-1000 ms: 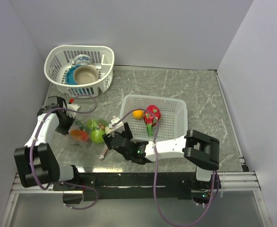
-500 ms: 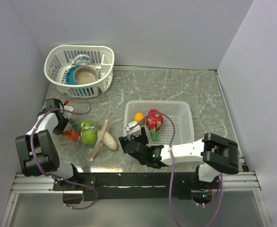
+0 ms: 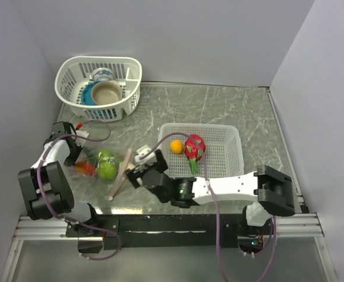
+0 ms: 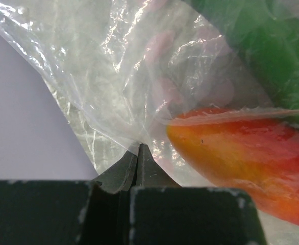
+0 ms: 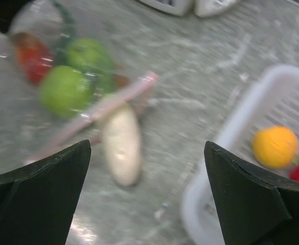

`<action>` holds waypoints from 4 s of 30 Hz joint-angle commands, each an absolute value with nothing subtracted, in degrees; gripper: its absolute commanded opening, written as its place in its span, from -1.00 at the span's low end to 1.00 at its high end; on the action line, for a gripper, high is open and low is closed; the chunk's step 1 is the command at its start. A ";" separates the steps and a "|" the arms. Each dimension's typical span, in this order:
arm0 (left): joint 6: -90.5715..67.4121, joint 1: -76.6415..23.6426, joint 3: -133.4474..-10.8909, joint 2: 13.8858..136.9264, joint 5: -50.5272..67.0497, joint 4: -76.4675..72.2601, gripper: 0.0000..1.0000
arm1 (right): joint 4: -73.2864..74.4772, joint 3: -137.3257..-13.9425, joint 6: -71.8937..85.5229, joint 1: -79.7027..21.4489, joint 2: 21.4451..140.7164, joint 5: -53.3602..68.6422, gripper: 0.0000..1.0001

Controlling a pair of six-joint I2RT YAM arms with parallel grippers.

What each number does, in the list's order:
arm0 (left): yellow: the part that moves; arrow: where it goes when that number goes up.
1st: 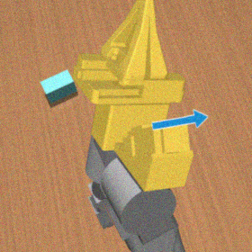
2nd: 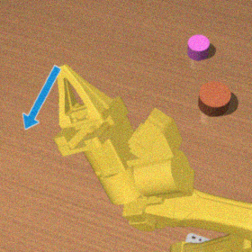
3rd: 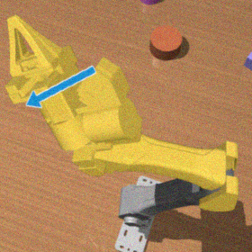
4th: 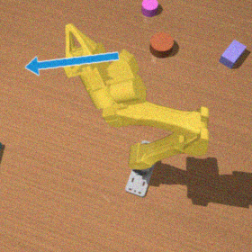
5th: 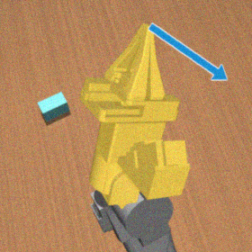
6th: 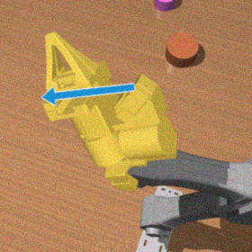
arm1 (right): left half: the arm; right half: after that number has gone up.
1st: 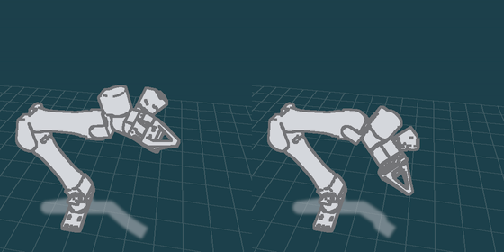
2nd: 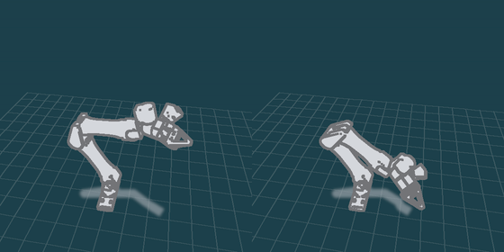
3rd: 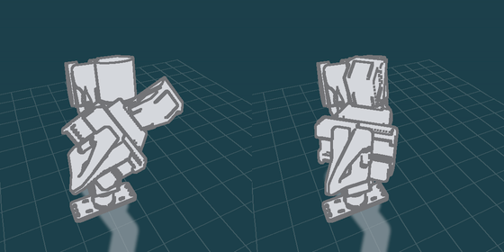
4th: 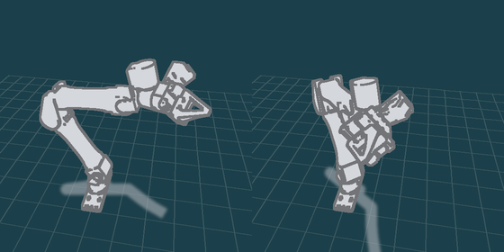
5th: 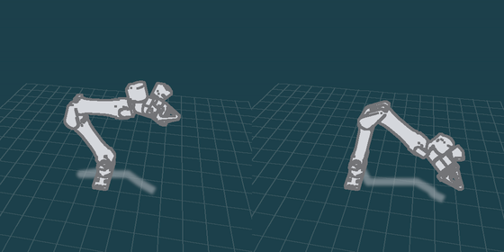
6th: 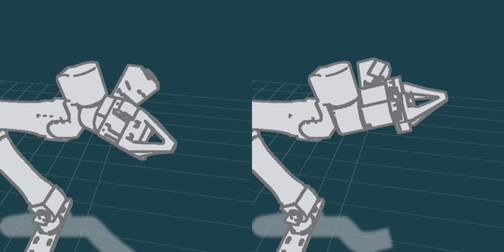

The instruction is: Open the zip-top bag and remove the fake food

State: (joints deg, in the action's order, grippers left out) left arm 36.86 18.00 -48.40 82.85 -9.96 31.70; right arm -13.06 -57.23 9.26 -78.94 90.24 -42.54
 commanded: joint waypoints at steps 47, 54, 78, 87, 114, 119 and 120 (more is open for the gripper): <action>36.12 19.42 -48.17 85.78 -8.26 22.50 -0.98 | 6.67 -58.54 21.44 -72.51 80.00 -41.46 -0.93; 35.95 19.25 -47.37 86.22 -7.47 22.15 -0.98 | 21.33 -53.27 33.30 -62.24 71.37 -52.37 -0.64; 31.02 17.23 -72.33 77.44 15.38 56.60 -0.98 | 6.00 -58.09 27.44 -74.69 89.64 -50.44 1.00; 32.43 17.05 -60.94 77.43 4.25 45.20 -0.98 | -8.26 -67.75 16.37 -79.45 100.71 -42.89 1.00; 37.53 20.21 -51.59 83.32 -3.78 30.94 -0.98 | 24.18 -49.75 32.01 -75.58 78.42 -55.12 1.00; 37.36 20.30 -51.94 83.32 -3.43 31.02 -0.98 | 4.26 -41.67 15.07 -78.22 61.81 -31.56 1.00; 37.27 20.39 -52.12 83.41 -3.34 31.29 -0.98 | 2.65 -41.31 13.64 -78.31 60.57 -27.46 1.00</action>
State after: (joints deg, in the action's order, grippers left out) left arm 36.86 19.97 -49.91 83.50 -3.77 32.05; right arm 14.94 -43.42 23.70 -76.84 68.29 -44.49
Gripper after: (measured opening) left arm 0.012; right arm 0.999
